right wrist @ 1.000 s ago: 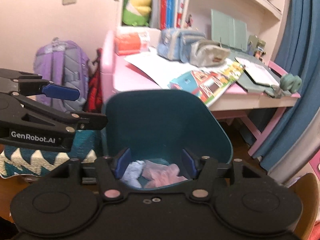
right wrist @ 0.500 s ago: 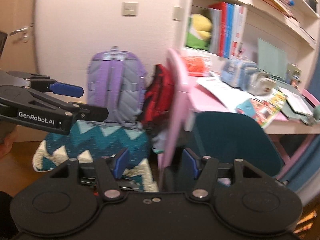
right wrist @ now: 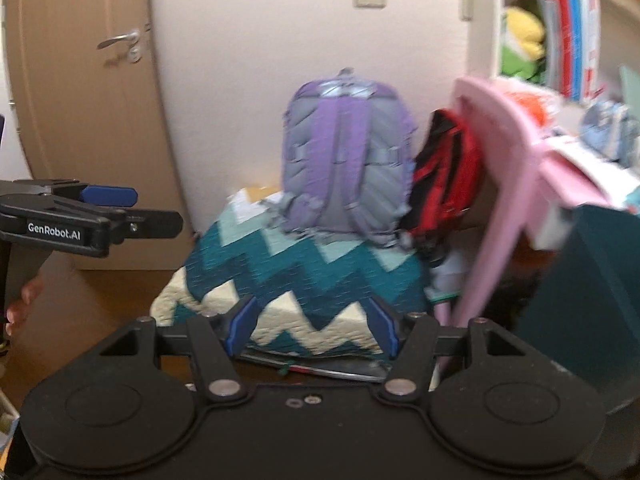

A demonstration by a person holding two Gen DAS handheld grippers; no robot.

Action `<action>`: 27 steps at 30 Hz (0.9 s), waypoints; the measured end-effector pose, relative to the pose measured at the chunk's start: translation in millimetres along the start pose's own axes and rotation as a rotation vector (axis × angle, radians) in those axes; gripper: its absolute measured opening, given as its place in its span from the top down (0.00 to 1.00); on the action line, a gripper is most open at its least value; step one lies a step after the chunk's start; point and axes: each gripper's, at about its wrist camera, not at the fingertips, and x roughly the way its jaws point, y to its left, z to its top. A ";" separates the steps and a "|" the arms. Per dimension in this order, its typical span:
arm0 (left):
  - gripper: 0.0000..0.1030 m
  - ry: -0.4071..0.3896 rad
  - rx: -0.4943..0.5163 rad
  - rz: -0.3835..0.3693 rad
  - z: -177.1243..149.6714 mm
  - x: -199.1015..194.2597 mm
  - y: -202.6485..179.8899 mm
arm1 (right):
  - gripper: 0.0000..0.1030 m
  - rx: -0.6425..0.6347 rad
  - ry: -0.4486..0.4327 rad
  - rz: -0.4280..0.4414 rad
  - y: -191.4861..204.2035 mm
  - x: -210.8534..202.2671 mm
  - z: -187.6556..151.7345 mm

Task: Collect trash
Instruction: 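Move both tools back toward the trash pile by the bench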

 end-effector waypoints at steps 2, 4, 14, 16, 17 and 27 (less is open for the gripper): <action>0.01 -0.005 -0.032 0.031 -13.9 -2.7 20.1 | 0.42 0.003 0.021 0.028 10.8 18.6 -6.4; 0.00 -0.018 -0.057 0.057 -29.9 -4.7 39.3 | 0.42 -0.003 0.038 0.049 22.4 37.6 -14.4; 0.00 0.064 -0.149 0.148 -103.8 26.3 123.9 | 0.41 -0.015 0.158 0.109 65.7 154.7 -67.2; 0.00 0.088 -0.144 0.177 -121.0 38.6 137.6 | 0.40 -0.011 0.190 0.112 69.8 182.9 -79.1; 0.00 0.101 -0.140 0.194 -129.7 45.2 144.2 | 0.40 -0.002 0.203 0.116 70.1 195.5 -84.1; 0.00 0.269 -0.439 0.348 -228.4 129.1 218.1 | 0.40 0.028 0.346 0.078 68.2 329.1 -144.7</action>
